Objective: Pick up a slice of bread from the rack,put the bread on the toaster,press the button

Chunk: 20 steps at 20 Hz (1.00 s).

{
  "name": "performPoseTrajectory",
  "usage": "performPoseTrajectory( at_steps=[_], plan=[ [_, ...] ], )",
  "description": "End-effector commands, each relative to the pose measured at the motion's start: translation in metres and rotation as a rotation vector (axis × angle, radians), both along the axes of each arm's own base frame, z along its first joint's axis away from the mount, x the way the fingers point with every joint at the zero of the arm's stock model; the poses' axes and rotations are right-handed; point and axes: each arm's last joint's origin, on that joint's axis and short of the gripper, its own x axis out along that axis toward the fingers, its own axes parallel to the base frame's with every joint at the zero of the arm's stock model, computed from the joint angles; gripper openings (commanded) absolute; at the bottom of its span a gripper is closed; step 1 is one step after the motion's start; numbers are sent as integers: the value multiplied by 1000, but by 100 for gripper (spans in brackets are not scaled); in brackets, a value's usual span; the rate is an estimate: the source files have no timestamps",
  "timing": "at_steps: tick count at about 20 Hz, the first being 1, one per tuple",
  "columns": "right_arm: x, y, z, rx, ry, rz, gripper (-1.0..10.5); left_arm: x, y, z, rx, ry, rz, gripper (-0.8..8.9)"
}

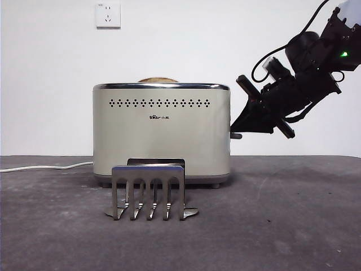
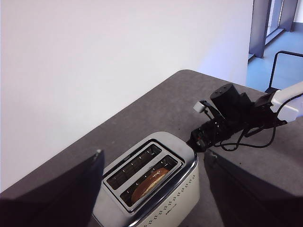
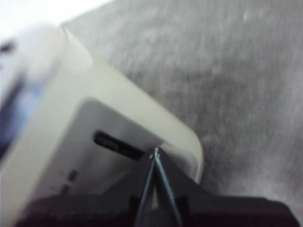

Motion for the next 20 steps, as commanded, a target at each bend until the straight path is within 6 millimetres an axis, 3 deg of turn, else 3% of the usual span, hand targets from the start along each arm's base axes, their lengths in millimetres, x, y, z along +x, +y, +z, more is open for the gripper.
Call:
performPoseTrajectory(
  at_steps=[1, 20],
  plan=[
    [-2, 1, -29, -47, 91, -1, -12, -1, 1, 1, -8, 0, 0, 359],
    [-5, 0, -37, -66, 140, 5, -12, -1, 1, 0, -5, 4, 0, 359]
  ],
)
